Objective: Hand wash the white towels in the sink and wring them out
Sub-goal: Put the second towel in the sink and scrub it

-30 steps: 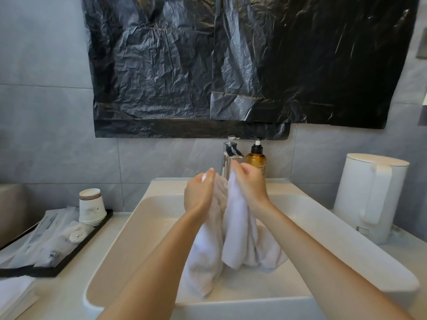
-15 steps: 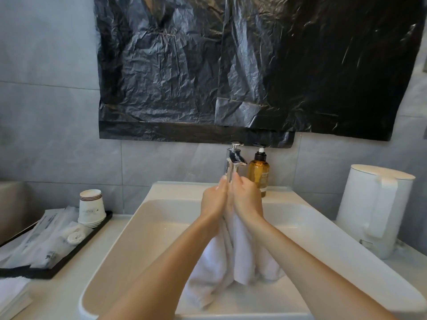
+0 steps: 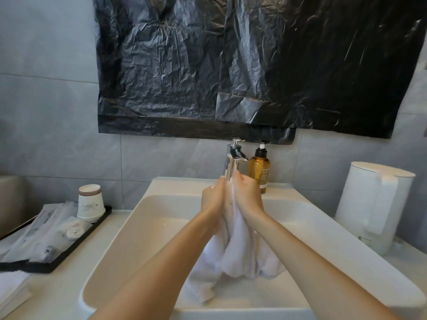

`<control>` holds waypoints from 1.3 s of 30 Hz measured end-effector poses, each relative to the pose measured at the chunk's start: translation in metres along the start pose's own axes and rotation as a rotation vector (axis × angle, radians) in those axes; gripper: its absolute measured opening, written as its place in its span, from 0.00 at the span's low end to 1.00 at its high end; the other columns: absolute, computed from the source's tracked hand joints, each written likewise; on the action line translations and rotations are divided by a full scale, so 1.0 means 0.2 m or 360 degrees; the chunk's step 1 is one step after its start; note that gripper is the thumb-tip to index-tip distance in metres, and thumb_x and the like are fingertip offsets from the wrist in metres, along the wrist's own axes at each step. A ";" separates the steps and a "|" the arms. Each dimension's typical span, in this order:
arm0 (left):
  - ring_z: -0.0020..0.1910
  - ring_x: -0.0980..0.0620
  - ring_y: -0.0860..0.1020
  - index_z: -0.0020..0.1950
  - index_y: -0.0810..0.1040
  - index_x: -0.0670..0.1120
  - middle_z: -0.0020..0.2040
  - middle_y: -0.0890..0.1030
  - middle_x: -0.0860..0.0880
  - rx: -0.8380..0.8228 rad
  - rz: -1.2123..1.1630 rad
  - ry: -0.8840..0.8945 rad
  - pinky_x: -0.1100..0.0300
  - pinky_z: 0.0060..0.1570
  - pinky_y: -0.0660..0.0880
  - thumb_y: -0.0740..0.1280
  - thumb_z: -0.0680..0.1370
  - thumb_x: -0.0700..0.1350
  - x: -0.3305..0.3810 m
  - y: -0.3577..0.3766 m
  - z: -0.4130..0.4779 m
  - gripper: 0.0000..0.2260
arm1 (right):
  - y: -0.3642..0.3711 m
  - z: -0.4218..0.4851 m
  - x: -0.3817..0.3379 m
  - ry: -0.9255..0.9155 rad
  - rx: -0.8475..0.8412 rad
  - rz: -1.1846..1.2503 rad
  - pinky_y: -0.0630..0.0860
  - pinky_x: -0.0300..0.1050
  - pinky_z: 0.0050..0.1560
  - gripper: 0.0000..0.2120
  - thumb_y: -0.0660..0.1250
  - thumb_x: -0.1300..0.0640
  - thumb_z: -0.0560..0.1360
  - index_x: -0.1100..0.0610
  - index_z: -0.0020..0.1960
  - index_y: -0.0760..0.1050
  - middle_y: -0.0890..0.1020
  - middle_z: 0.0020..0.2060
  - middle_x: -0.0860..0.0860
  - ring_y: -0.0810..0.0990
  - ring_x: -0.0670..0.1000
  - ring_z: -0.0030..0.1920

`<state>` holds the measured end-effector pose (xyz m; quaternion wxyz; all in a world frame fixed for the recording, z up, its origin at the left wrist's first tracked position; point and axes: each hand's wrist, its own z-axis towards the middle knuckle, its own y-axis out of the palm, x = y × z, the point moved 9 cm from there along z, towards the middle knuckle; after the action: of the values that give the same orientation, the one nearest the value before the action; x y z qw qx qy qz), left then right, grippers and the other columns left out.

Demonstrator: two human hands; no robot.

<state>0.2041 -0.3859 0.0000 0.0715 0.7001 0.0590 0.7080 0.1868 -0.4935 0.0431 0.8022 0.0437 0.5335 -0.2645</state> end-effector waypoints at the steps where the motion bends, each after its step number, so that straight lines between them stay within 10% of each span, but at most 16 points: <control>1: 0.34 0.49 0.77 0.40 0.77 0.44 0.34 0.79 0.47 -0.0019 0.0026 0.0005 0.60 0.34 0.71 0.60 0.82 0.50 0.00 0.01 -0.01 0.16 | -0.01 0.01 0.01 0.0021 0.0053 0.0017 0.69 0.48 0.40 0.21 0.56 0.48 0.81 0.56 0.33 0.71 0.76 0.31 0.54 0.76 0.54 0.37; 15: 0.37 0.43 0.75 0.38 0.75 0.43 0.31 0.75 0.45 0.0172 0.0089 0.0036 0.55 0.39 0.70 0.58 0.82 0.53 0.01 -0.08 0.04 0.19 | 0.08 -0.08 -0.04 -0.0160 -0.0289 0.0014 0.62 0.44 0.35 0.20 0.59 0.52 0.81 0.53 0.31 0.65 0.67 0.27 0.48 0.66 0.46 0.31; 19: 0.62 0.41 0.73 0.63 0.74 0.40 0.65 0.73 0.41 0.0372 0.0999 0.0515 0.48 0.61 0.69 0.55 0.83 0.53 0.13 -0.10 0.01 0.19 | -0.14 0.05 -0.05 -0.0056 0.0055 0.0211 0.61 0.45 0.37 0.22 0.60 0.51 0.81 0.55 0.30 0.63 0.65 0.27 0.50 0.66 0.48 0.32; 22: 0.70 0.48 0.68 0.73 0.67 0.49 0.72 0.69 0.49 -0.0168 0.0847 0.0794 0.46 0.73 0.59 0.47 0.83 0.60 0.15 0.09 -0.03 0.25 | -0.15 0.02 -0.10 -0.0206 -0.0053 0.0263 0.66 0.44 0.37 0.21 0.61 0.48 0.80 0.58 0.33 0.69 0.69 0.29 0.54 0.70 0.50 0.33; 25: 0.65 0.51 0.73 0.67 0.75 0.50 0.63 0.78 0.50 -0.0545 0.0797 0.0568 0.50 0.69 0.64 0.44 0.82 0.63 0.08 0.21 -0.05 0.29 | -0.17 0.04 -0.12 -0.0241 -0.0067 0.0354 0.68 0.45 0.39 0.21 0.63 0.48 0.79 0.63 0.36 0.71 0.70 0.31 0.56 0.71 0.52 0.35; 29: 0.37 0.57 0.73 0.38 0.73 0.48 0.37 0.76 0.54 -0.0338 0.0543 0.0597 0.66 0.35 0.68 0.61 0.80 0.59 0.18 0.09 -0.05 0.17 | -0.26 0.07 -0.08 -0.0220 0.0058 0.0365 0.62 0.45 0.36 0.24 0.64 0.44 0.78 0.63 0.35 0.67 0.65 0.30 0.54 0.65 0.50 0.34; 32: 0.35 0.56 0.75 0.36 0.75 0.47 0.33 0.78 0.53 -0.0175 0.0006 0.0561 0.62 0.37 0.71 0.66 0.79 0.53 0.26 -0.02 -0.02 0.15 | -0.13 0.04 -0.03 -0.0187 -0.0247 -0.0039 0.62 0.44 0.36 0.28 0.60 0.31 0.72 0.56 0.34 0.70 0.68 0.28 0.49 0.67 0.48 0.32; 35: 0.36 0.50 0.74 0.34 0.70 0.47 0.31 0.74 0.49 0.0031 -0.0234 0.0513 0.57 0.41 0.71 0.66 0.79 0.51 0.28 -0.12 0.01 0.16 | 0.05 -0.04 0.11 0.0125 -0.0839 -0.0384 0.73 0.44 0.55 0.47 0.51 0.19 0.62 0.60 0.50 0.80 0.83 0.46 0.54 0.79 0.51 0.49; 39: 0.37 0.52 0.75 0.37 0.71 0.47 0.33 0.74 0.49 0.0268 -0.0434 0.0436 0.56 0.43 0.73 0.64 0.80 0.51 0.26 -0.24 0.03 0.15 | 0.04 -0.08 0.27 0.0306 -0.1127 -0.0691 0.67 0.42 0.51 0.33 0.56 0.26 0.70 0.53 0.55 0.78 0.79 0.46 0.50 0.75 0.47 0.46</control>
<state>0.2099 -0.3292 0.0426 0.0994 0.5864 0.2213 0.7729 0.1926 -0.5017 -0.0119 0.6400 -0.3234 0.6605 -0.2225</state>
